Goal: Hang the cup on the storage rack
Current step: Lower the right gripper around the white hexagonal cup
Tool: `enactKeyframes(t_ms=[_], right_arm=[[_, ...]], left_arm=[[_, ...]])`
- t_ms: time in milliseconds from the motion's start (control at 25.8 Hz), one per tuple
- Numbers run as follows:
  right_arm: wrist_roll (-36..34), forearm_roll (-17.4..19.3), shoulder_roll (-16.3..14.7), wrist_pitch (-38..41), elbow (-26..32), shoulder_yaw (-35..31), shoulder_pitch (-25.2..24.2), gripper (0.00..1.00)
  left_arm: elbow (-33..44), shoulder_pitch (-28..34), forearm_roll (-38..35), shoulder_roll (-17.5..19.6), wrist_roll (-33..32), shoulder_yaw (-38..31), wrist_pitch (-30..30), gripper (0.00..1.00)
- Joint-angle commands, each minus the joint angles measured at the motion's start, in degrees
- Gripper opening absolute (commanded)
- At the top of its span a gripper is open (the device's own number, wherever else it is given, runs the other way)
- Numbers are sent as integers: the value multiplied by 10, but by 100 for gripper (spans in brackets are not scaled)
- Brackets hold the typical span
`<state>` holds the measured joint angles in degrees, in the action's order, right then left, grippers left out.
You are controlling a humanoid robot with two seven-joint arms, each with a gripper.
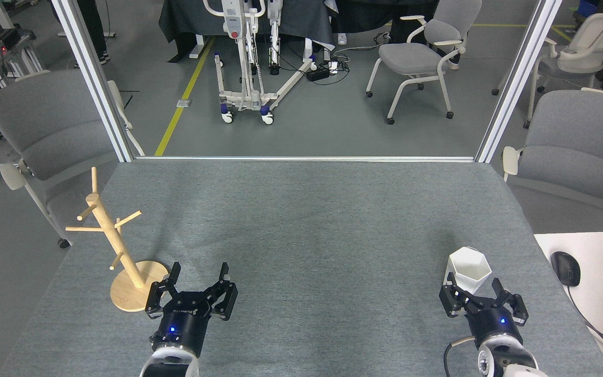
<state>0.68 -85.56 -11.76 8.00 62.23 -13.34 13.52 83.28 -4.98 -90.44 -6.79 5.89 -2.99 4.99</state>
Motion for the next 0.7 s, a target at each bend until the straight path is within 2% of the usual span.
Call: enactKeyframes(t_ms=[0,271,658], right_arm=[[0,0,0,0,-11,1,8,100],[0,0,-12,-1,-35,8,36,100],[0,0,-11,-1,-49,6,41,100]], left_arm=[[-8,1,-1,0,2,0,-1,99],[-11,0,-1,1,3,-1,-2,99],[-9,0,-1,-1,2,-1,-2,99]])
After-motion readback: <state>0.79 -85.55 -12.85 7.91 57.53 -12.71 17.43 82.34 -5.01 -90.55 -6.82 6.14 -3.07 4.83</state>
